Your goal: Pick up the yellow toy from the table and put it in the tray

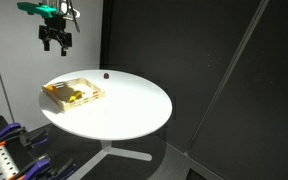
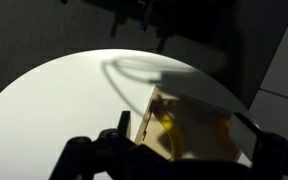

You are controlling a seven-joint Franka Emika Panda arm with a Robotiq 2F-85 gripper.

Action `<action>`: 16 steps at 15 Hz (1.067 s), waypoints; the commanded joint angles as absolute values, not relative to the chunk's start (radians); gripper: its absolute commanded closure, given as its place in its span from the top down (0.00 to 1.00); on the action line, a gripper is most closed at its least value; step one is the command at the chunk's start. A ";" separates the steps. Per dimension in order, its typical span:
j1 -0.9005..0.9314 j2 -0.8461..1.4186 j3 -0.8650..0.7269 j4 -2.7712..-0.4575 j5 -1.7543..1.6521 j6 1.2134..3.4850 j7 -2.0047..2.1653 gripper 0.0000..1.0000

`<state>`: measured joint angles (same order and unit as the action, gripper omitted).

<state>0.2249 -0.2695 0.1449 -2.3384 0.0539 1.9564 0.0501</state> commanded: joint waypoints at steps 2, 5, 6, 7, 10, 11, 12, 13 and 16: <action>0.206 -0.347 0.149 -2.374 0.081 1.979 0.046 1.00; 0.201 -0.369 0.152 -2.391 0.077 2.005 0.063 1.00; 0.200 -0.374 0.153 -2.396 0.076 2.013 0.068 1.00; 0.198 -0.379 0.154 -2.401 0.077 2.023 0.073 1.00; 0.198 -0.351 0.157 -2.382 0.058 2.014 0.059 1.00; 0.198 -0.352 0.157 -2.385 0.059 2.015 0.059 1.00; 0.198 -0.350 0.158 -2.385 0.058 2.015 0.059 1.00; 0.198 -0.348 0.158 -2.385 0.058 2.015 0.059 1.00; 0.199 -0.347 0.159 -2.385 0.058 2.015 0.059 1.00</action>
<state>0.2109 -0.3463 0.1472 -2.3868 0.0541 2.0175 0.0624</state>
